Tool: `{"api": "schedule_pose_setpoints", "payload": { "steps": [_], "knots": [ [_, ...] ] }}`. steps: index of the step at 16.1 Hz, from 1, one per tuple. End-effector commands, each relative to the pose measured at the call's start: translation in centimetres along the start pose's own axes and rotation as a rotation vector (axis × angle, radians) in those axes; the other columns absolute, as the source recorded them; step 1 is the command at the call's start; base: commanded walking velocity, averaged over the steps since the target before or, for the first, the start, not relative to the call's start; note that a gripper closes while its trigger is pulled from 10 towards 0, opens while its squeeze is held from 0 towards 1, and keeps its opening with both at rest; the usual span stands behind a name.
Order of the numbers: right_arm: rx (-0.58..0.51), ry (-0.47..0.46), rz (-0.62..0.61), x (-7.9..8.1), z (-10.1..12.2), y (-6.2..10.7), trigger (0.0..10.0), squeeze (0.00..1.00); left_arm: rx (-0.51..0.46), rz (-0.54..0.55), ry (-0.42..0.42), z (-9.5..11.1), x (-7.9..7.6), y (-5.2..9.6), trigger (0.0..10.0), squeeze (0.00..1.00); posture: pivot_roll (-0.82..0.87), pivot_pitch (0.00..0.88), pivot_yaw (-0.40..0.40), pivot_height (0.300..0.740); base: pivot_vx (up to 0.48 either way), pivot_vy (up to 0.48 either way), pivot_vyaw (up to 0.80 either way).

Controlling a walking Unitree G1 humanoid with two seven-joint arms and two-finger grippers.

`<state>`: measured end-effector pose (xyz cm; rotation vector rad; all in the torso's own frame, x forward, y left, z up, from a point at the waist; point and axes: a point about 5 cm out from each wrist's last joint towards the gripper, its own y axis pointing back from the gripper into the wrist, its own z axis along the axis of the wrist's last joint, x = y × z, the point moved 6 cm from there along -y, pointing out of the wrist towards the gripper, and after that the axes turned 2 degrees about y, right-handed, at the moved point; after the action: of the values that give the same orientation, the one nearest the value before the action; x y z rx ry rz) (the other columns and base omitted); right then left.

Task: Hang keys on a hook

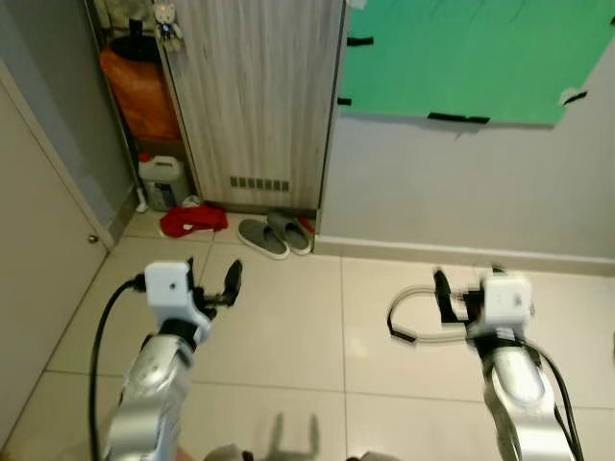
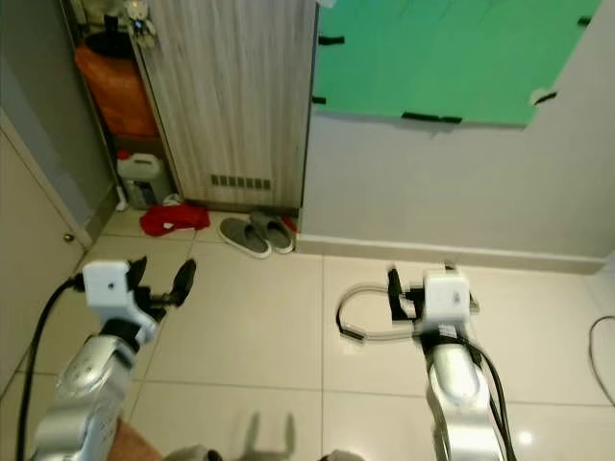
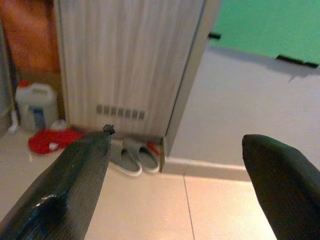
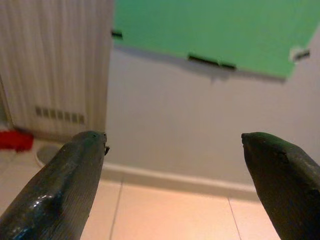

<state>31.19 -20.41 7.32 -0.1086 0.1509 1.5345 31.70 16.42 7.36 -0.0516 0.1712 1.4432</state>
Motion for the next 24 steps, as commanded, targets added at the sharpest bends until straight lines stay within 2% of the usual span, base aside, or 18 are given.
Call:
{"api": "schedule_pose_setpoints", "payload": {
  "steps": [1, 3, 4, 7, 10, 13, 14, 17, 19, 22, 24],
  "knots": [
    [0.013, -0.039, -0.018, -0.4, -0.2, -0.4, 10.0, 0.0, -0.024, -0.027, -0.023, 0.5, -1.0, -0.6, 10.0, 0.0, -0.13, 0.048, -0.043, 0.74, 0.0, 0.0, 0.0],
    [-0.012, -0.182, -0.038, -0.4, 0.6, -1.3, 10.0, 0.0, -0.051, -0.086, 0.002, 1.4, -2.5, -1.2, 10.0, 0.0, -0.13, 0.036, -0.038, 0.74, 0.156, 0.0, 0.0],
    [0.006, -0.201, -0.054, -0.4, 0.2, -1.5, 10.0, 0.0, -0.058, -0.099, -0.021, 1.7, -2.9, -1.6, 10.0, 0.0, -0.13, 0.03, -0.031, 0.74, 0.48, 0.0, -0.65],
    [0.01, -0.19, -0.04, 0.2, 0.1, -2.0, 10.0, 0.0, -0.068, -0.099, -0.036, 2.1, -2.8, -2.3, 10.0, 0.0, -0.13, 0.026, -0.017, 0.74, 0.48, 0.0, -0.66],
    [0.015, -0.175, -0.029, 0.4, -0.2, -2.1, 10.0, 0.0, -0.069, -0.143, -0.04, 2.2, -3.7, -2.8, 10.0, 0.0, -0.13, 0.027, -0.007, 0.74, 0.48, 0.0, -0.66],
    [0.023, -0.158, -0.029, 0.2, -0.5, -2.0, 10.0, 0.0, -0.01, -0.072, -0.062, 0.9, -2.7, -3.6, 10.0, 0.0, -0.14, 0.029, -0.001, 0.74, 0.107, 0.0, -0.65],
    [0.03, -0.15, -0.028, 0.2, -0.8, -1.9, 10.0, 0.0, 0.003, -0.056, -0.054, 0.6, -2.3, -3.7, 10.0, 0.0, -0.15, 0.03, 0.001, 0.74, 0.0, 0.0, -0.65],
    [0.04, -0.139, -0.031, 0.1, -1.4, -1.6, 10.0, 0.0, -0.024, -0.132, 0.029, 0.9, -3.5, -3.7, 10.0, 0.0, -0.15, 0.029, 0.008, 0.74, 0.153, 0.0, -0.65],
    [0.033, -0.114, -0.037, -0.1, -1.4, -1.4, 10.0, 0.0, -0.014, -0.127, 0.057, 0.6, -3.7, -4.2, 10.0, 0.0, -0.17, 0.028, 0.008, 0.74, 0.48, 0.0, -0.65],
    [0.034, -0.113, -0.052, -0.6, -1.5, -1.1, 10.0, 0.0, -0.022, -0.067, 0.083, 0.4, -2.5, -4.4, 10.0, 0.0, -0.19, 0.032, 0.002, 0.74, 0.48, 0.0, -0.65],
    [0.055, -0.12, -0.096, -1.7, -2.1, -0.9, 10.0, 0.0, -0.017, -0.049, 0.091, 0.0, -1.7, -4.3, 10.0, 0.0, -0.19, 0.032, 0.003, 0.74, 0.48, 0.0, -0.65]
  ]
}}
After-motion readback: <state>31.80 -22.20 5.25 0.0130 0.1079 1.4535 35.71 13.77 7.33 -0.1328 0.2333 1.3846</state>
